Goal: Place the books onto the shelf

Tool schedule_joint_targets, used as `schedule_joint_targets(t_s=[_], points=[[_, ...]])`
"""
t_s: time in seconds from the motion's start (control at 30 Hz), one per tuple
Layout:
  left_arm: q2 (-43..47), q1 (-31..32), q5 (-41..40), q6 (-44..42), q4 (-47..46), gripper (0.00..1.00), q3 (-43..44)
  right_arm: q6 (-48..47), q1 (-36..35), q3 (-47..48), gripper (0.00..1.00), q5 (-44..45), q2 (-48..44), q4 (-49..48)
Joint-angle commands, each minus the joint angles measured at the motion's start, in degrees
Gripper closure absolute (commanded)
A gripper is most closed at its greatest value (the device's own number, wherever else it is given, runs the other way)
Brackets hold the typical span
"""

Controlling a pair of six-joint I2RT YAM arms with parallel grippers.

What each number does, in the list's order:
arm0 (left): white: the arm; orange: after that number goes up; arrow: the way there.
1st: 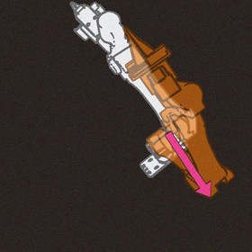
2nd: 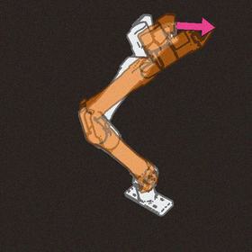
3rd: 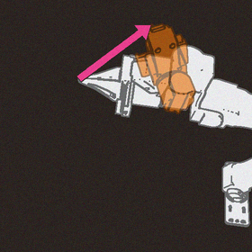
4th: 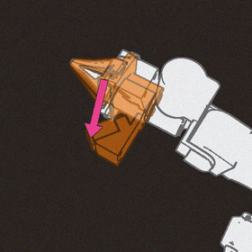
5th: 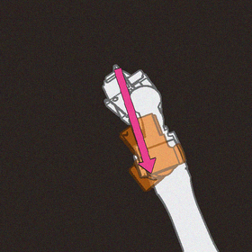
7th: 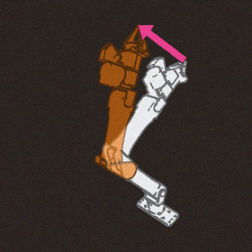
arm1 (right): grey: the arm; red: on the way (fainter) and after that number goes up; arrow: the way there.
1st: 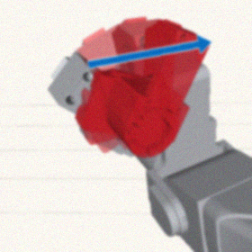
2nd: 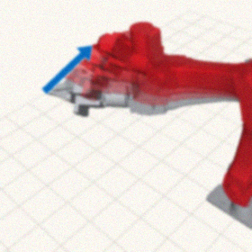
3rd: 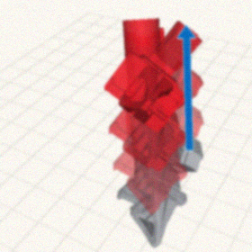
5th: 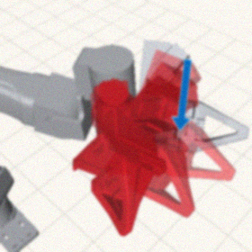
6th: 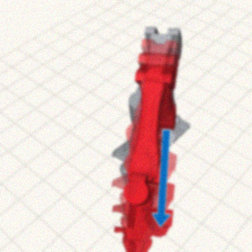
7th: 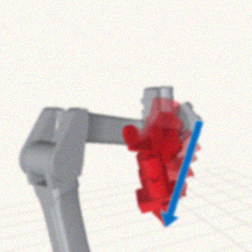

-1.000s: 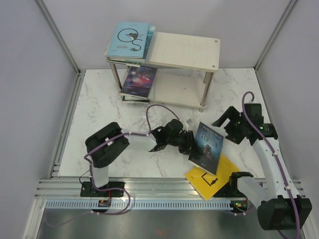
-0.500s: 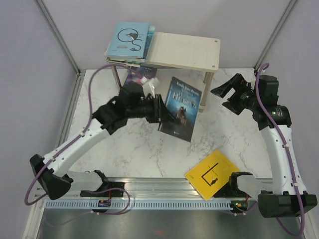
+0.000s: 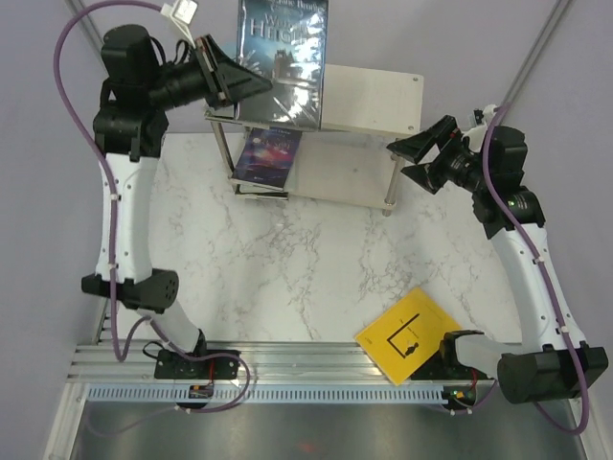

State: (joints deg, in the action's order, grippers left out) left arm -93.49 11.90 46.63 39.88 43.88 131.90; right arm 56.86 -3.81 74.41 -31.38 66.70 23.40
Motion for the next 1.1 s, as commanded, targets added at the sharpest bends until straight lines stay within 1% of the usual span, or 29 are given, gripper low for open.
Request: schedule_joint_targets(t_s=[0.0,0.03,0.07,0.1,0.13,0.17,0.2,0.23,0.33,0.43,0.57,0.7,0.77,0.9,1.07], points=[[-9.7,-6.8,14.4,13.4,-13.5,0.98,12.1,1.0,-0.5,0.0,0.03,-1.8,0.0,-4.4],[-11.2,-9.9,19.0,18.6,-25.8,0.98,11.5,0.9,-0.7,-0.9,0.04,-1.7,-0.2,-4.4],[-14.4,-11.3,20.2,23.4,-31.6,0.98,11.2,0.8,-0.6,-1.5,0.04,-1.5,-0.5,-4.3],[-16.1,-11.7,21.0,31.3,-36.1,0.98,11.6,0.9,-0.7,-2.2,0.04,-1.3,-0.7,-4.4],[-17.8,-15.2,22.3,35.1,-40.3,0.98,12.7,0.9,-0.6,-3.3,0.04,-1.2,-0.9,-4.4],[-19.9,-16.1,22.5,37.2,-43.5,0.98,14.3,1.0,-0.7,-3.7,0.04,-1.1,-1.0,-4.3],[-23.1,-17.8,22.5,38.7,-43.5,0.98,18.1,1.0,-0.7,-4.2,0.04,-1.2,-1.0,-4.3],[-24.4,-18.5,22.9,39.3,-43.6,0.98,18.8,0.9,-0.8,-4.6,0.04,-1.2,-1.0,-4.4],[-25.8,-20.2,23.8,39.0,-43.6,0.98,17.3,0.4,-0.8,-5.2,0.04,-1.1,-0.9,-4.4],[-27.0,-20.3,24.9,38.3,-43.6,0.98,16.9,0.4,-0.8,-5.5,0.04,-0.9,-0.1,-4.5],[-28.3,-20.3,25.8,39.0,-46.2,0.98,16.9,0.0,-1.2,-5.4,0.05,-0.7,1.2,-4.6],[-29.7,-20.3,27.1,43.2,-50.0,0.98,16.9,-0.1,-1.4,-5.6,0.05,-0.5,1.7,-4.6],[-30.5,-20.1,29.0,44.7,-52.0,0.98,16.9,-0.1,-1.3,-6.1,0.05,-0.5,1.6,-4.6],[-30.7,-19.8,32.3,44.9,-52.0,0.98,15.2,-0.1,-1.3,-7.3,0.05,-0.3,1.2,-4.6],[-30.9,-19.8,32.5,43.7,-50.1,0.98,13.9,0.1,-1.3,-8.2,0.06,-0.3,0.9,-4.5]])
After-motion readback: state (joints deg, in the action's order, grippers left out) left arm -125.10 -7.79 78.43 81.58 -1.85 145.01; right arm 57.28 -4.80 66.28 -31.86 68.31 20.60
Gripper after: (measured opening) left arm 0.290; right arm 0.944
